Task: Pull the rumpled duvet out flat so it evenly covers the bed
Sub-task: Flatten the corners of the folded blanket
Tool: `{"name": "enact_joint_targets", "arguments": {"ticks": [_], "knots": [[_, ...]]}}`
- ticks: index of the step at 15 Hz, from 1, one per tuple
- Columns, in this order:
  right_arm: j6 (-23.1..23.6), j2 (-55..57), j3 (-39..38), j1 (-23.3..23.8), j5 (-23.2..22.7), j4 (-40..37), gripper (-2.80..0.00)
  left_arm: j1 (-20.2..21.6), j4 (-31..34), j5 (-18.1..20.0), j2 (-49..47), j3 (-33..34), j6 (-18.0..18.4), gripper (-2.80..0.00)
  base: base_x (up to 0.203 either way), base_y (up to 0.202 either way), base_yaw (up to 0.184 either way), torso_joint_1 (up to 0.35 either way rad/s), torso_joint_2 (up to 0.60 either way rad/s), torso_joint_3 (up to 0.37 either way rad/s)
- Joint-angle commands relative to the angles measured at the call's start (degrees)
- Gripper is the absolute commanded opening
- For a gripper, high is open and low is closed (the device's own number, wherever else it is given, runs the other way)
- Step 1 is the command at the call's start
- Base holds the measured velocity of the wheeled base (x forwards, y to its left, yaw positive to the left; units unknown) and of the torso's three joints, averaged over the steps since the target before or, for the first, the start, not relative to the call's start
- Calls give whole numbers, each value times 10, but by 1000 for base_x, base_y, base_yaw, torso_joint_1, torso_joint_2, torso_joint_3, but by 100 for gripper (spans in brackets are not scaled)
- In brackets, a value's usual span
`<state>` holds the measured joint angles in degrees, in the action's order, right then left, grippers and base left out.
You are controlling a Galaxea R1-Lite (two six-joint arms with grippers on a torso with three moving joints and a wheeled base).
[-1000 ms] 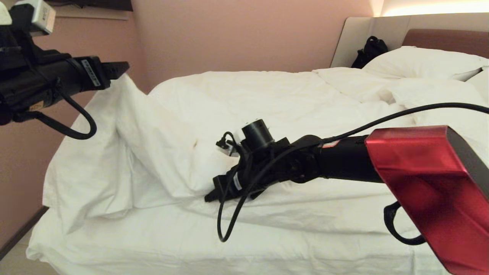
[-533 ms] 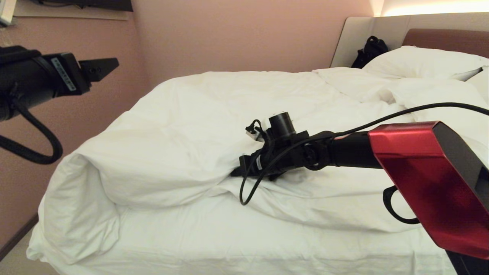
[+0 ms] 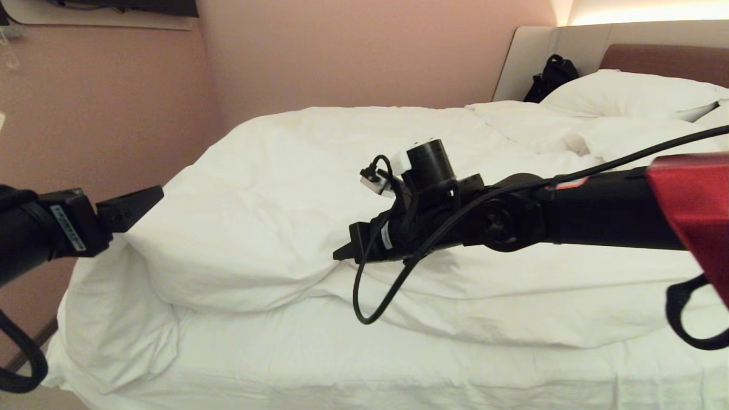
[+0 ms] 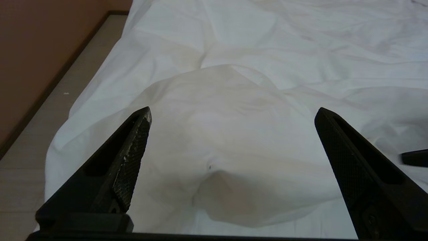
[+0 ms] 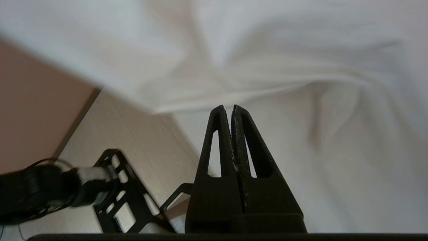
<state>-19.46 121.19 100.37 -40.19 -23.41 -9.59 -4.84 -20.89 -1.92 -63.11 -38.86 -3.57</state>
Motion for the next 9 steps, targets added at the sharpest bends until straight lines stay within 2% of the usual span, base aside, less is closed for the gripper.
{"name": "enact_joint_targets", "arguments": {"ticks": [1, 3, 5, 7, 9], "knots": [[0, -78, -27, -12, 13, -1, -280, 6, 4, -6, 47, 21, 0, 0, 0, 0, 0, 0, 0, 0], [0, -150, -56, -14, 75, -2, -280, 19, 23, -22, 65, 20, 0, 0, 0, 0, 0, 0, 0, 0], [0, -226, -97, 4, 153, -2, -280, 21, 30, -47, 75, 29, 0, 0, 0, 0, 0, 0, 0, 0], [0, -300, -143, 32, 201, -2, -280, 21, 48, -66, 83, 43, -1, 0, 0, 0, 0, 0, 0, 0], [0, -396, -195, 58, 242, -3, -280, 21, 82, -67, 87, 80, -13, 0, 0, 0, 0, 0, 0, 0]]}}
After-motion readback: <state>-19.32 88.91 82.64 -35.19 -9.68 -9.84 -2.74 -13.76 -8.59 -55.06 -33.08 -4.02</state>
